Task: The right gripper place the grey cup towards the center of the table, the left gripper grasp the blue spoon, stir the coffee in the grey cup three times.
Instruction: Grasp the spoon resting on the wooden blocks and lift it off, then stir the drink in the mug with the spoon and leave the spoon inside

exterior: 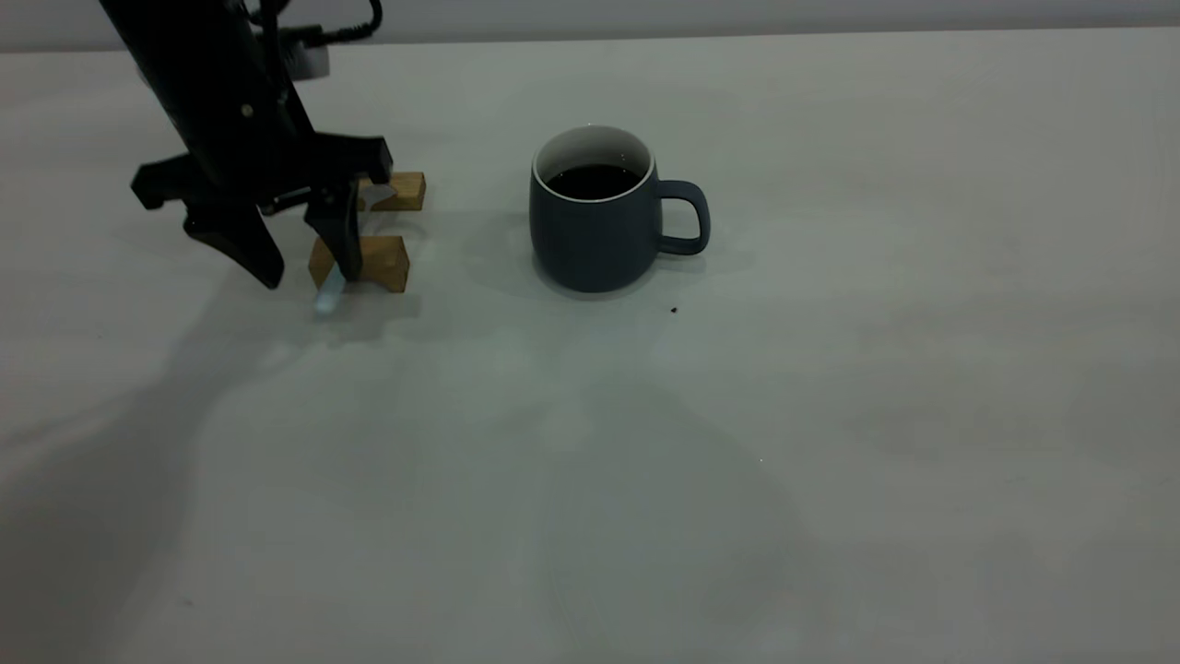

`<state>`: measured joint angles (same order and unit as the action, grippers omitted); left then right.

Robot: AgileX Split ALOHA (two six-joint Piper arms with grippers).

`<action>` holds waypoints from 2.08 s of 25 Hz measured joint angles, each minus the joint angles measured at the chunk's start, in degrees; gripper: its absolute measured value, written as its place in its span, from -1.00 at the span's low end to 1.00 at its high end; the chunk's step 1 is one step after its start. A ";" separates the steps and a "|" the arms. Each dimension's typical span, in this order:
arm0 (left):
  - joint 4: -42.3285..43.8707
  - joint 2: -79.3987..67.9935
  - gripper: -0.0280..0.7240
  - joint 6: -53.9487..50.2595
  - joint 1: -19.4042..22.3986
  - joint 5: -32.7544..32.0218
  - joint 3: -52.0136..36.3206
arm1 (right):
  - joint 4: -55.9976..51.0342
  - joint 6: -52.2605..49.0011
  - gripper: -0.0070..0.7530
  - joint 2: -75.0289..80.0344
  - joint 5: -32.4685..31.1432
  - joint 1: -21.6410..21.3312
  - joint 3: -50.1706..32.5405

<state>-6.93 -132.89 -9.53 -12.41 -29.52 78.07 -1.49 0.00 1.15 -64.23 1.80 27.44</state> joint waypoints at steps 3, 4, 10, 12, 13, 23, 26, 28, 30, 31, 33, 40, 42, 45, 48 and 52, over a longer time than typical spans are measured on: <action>0.00 -0.97 0.65 0.00 -0.44 0.84 0.00 | 0.00 0.00 0.58 -0.06 0.00 0.00 0.00; 0.00 -1.23 0.65 0.00 -0.59 1.17 0.00 | 0.00 0.00 0.58 -0.06 0.00 0.00 0.00; -0.17 -3.40 0.65 -0.23 -0.92 3.79 0.11 | 0.00 0.00 0.58 -0.06 0.00 0.00 0.00; -0.17 -4.54 0.65 -0.30 -1.11 3.85 0.51 | 0.00 0.00 0.58 -0.06 0.00 0.00 0.00; -0.17 -4.94 0.65 -0.59 -1.19 3.85 0.73 | 0.00 0.00 0.58 -0.06 0.00 0.00 0.00; -0.21 -5.34 0.30 -1.48 -1.36 5.47 1.21 | 0.00 0.00 0.58 -0.06 0.00 0.00 0.00; -0.59 -5.34 0.02 -1.48 -1.36 5.41 1.21 | 0.00 0.00 0.58 -0.06 0.00 0.00 0.00; -0.88 -5.34 -0.23 -1.48 -1.36 5.00 1.21 | 0.00 0.00 0.58 -0.06 0.00 0.00 0.00; -0.88 -5.34 -0.57 -1.48 -1.36 3.55 1.58 | -0.05 0.00 0.58 -0.06 0.00 0.00 0.00; -0.88 -5.34 -0.59 -1.48 -1.36 2.47 2.04 | -0.05 0.00 0.58 -0.06 0.00 0.00 0.00; -0.88 -4.68 -0.59 -1.48 -1.36 -0.71 3.44 | -0.05 0.00 0.58 -0.06 0.00 0.00 0.00; -1.00 2.59 -0.59 -1.48 -1.36 -12.87 10.80 | -0.05 0.00 0.58 -0.06 0.00 0.00 0.00; -1.63 4.41 -0.59 -1.48 -1.36 -15.61 12.51 | -0.05 0.00 0.58 -0.06 0.00 0.00 0.00; -5.47 6.43 -0.59 -1.49 -1.36 -18.65 14.51 | -0.05 0.00 0.58 -0.06 0.00 0.00 0.00; -13.71 8.25 -0.59 -1.54 -1.36 -21.16 15.49 | -0.05 0.00 0.58 -0.06 0.00 0.00 0.00; -32.04 9.44 -0.59 -1.84 -1.36 -25.13 15.50 | -0.05 0.00 0.58 -0.06 0.00 0.00 0.00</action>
<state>-38.98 -123.45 -11.36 -13.77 -54.64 93.57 -1.54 0.00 1.10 -64.23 1.80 27.44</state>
